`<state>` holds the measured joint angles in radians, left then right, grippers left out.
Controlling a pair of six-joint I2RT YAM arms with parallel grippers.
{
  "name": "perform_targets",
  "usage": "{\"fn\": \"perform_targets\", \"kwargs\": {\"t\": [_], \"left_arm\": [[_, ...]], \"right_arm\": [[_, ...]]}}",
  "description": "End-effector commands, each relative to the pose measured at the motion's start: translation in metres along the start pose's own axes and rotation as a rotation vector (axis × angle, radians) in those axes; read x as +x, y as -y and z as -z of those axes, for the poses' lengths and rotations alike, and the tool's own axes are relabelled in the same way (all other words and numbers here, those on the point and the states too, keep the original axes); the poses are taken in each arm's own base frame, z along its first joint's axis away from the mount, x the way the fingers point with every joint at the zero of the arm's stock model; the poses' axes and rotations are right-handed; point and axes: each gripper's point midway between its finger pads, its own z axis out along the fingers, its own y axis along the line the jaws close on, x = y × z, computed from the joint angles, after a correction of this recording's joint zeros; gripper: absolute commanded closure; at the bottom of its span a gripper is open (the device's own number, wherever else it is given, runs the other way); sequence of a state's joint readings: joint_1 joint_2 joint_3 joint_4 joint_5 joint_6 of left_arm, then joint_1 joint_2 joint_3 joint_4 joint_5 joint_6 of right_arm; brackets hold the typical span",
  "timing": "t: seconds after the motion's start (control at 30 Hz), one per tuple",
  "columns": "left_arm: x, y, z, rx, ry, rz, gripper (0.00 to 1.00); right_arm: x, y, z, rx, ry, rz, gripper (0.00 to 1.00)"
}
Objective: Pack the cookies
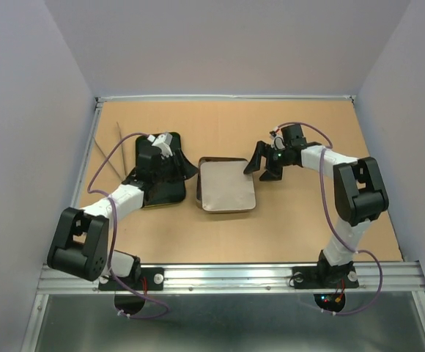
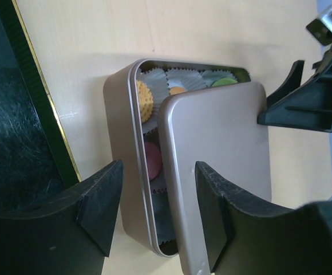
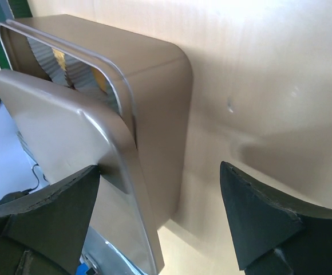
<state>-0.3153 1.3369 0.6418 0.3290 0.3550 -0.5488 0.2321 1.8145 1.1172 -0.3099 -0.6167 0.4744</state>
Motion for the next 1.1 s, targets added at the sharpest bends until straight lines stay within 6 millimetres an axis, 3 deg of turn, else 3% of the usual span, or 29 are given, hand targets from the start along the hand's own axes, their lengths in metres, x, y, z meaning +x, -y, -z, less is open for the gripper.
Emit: {"fn": "perform_targets", "kwargs": {"t": [0.0, 0.3, 0.67, 0.9, 1.07], "left_arm": [[0.001, 0.002, -0.008, -0.003, -0.024, -0.027, 0.37], [0.008, 0.004, -0.010, 0.019, -0.029, -0.030, 0.37], [0.001, 0.006, -0.020, 0.015, -0.027, -0.022, 0.37], [-0.034, 0.002, -0.034, -0.082, 0.038, -0.024, 0.37], [-0.043, 0.000, -0.048, -0.107, 0.024, -0.020, 0.37]], "right_arm": [[-0.012, -0.009, -0.010, 0.022, 0.020, 0.008, 0.11], [-0.024, -0.007, -0.020, 0.063, 0.056, -0.051, 0.12], [-0.030, -0.003, -0.033, 0.110, 0.076, -0.079, 0.13], [-0.044, -0.007, -0.036, 0.109, 0.102, -0.091, 0.13], [-0.056, -0.014, -0.039, 0.093, 0.111, -0.080, 0.12]]}}
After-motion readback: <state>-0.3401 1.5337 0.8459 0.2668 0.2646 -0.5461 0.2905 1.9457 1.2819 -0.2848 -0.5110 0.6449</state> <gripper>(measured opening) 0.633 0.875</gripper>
